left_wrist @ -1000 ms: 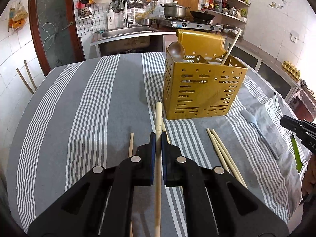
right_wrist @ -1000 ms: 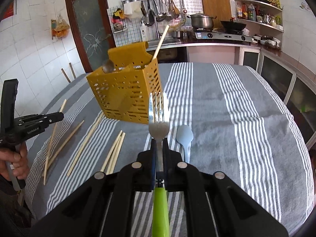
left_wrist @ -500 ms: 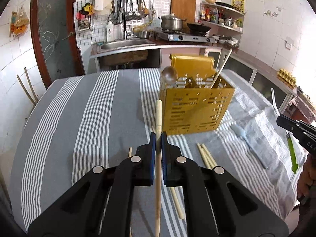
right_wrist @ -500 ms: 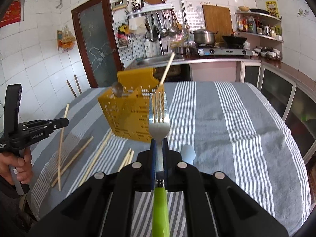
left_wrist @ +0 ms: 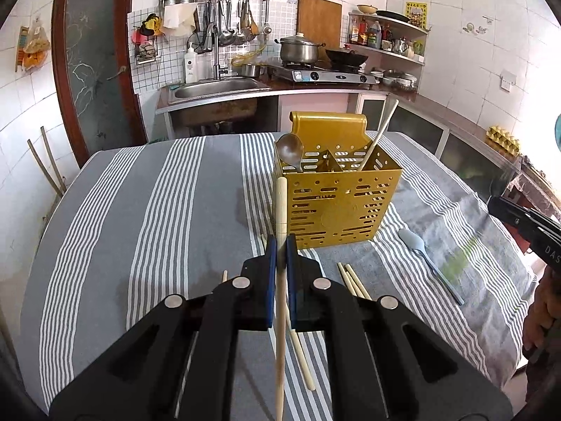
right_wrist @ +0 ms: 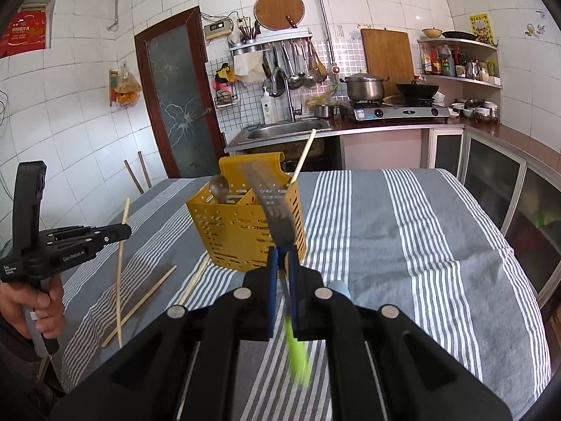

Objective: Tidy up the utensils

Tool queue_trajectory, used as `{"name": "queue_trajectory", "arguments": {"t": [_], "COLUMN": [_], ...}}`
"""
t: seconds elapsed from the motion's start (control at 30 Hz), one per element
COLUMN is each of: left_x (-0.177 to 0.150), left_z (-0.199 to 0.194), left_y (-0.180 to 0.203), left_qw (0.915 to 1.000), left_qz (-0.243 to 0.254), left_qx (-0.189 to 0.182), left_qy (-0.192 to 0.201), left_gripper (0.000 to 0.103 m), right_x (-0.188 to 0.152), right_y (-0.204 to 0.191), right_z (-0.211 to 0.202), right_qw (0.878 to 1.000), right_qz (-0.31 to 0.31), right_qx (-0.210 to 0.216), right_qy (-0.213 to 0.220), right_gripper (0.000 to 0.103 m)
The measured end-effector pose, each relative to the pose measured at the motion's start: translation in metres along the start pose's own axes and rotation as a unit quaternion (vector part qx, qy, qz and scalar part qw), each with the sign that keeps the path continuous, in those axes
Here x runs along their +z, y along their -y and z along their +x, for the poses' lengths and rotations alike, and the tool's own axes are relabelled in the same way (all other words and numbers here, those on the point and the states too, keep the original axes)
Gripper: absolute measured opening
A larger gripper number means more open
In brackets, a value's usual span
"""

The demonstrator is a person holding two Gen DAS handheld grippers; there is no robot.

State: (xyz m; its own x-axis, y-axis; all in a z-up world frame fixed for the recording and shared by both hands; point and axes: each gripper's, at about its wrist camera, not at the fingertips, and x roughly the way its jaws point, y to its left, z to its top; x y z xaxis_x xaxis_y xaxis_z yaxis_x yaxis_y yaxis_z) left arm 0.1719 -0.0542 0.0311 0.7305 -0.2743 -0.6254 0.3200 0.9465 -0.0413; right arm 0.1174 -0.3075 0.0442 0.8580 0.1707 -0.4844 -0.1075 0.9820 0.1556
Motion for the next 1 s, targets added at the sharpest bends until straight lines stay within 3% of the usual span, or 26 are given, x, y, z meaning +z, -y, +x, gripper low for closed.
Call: {"name": "queue_trajectory", "arguments": {"t": [0.7,1.0], "left_x": [0.002,0.015], "left_z": [0.001,-0.005], "left_y": [-0.004,0.003], "left_qw": [1.0,0.9998], "left_qz": [-0.005,0.004], "left_qx": [0.0,-0.006], "left_qy": [0.004,0.02], "left_gripper": [0.004,0.004], "right_x": [-0.001,0.018], "right_y": [-0.008,-0.015], "right_z": [0.001,-0.002], "right_qw": [1.0,0.999], "right_qz": [-0.024,-0.038], "right_qx": [0.006,0.01], "right_qy": [0.007,0.024], "right_gripper": [0.0,0.0]}}
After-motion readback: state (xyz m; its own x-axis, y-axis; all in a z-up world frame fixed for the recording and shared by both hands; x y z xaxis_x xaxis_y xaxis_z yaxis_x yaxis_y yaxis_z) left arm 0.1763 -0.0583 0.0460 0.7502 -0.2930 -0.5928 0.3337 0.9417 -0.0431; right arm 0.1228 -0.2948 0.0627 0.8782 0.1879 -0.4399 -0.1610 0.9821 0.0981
